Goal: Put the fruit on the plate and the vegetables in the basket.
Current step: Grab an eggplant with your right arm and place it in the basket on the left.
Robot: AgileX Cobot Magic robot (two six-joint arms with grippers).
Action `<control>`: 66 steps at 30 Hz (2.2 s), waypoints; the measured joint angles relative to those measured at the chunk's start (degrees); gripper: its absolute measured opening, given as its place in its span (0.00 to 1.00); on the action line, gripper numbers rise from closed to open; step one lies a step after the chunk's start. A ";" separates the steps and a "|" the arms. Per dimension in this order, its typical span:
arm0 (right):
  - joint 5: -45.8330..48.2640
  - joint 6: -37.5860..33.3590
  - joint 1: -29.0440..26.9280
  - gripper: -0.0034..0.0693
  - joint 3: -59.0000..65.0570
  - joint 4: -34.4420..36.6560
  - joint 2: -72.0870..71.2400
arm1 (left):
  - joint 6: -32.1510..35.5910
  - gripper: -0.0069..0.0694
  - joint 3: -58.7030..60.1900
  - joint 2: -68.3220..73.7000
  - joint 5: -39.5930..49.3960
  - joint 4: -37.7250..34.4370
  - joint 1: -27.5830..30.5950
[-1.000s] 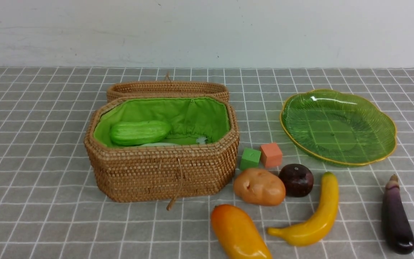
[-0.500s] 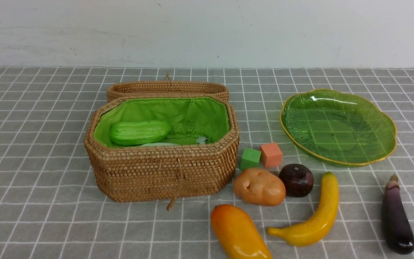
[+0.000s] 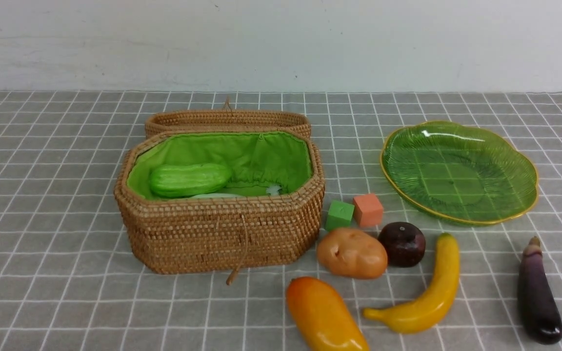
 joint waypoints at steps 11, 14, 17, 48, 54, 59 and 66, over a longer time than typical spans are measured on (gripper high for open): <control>26.06 -6.33 0.00 0.38 -12.20 -5.24 27.31 | 0.00 0.17 0.00 0.00 -0.13 0.06 0.00; 29.83 -8.09 0.00 0.38 -12.97 -2.70 33.75 | 0.00 0.17 0.01 0.00 -0.13 0.10 0.00; 33.37 -10.52 0.00 0.40 -14.86 -0.87 41.33 | -0.06 0.17 0.01 0.00 -0.13 0.10 0.00; 23.59 -18.49 0.00 0.58 -19.94 4.24 82.95 | -0.11 0.21 0.06 0.00 -0.13 0.30 0.00; 29.96 -18.57 0.00 0.58 -24.67 7.49 75.42 | -0.11 0.22 0.06 0.00 -0.13 0.31 0.00; 31.17 -27.40 2.69 0.58 -29.57 18.55 68.71 | -0.11 0.23 0.06 0.00 -0.13 0.36 0.00; 32.03 -50.30 15.64 0.58 -43.15 38.83 70.53 | -0.11 0.24 0.06 0.00 -0.13 0.36 0.00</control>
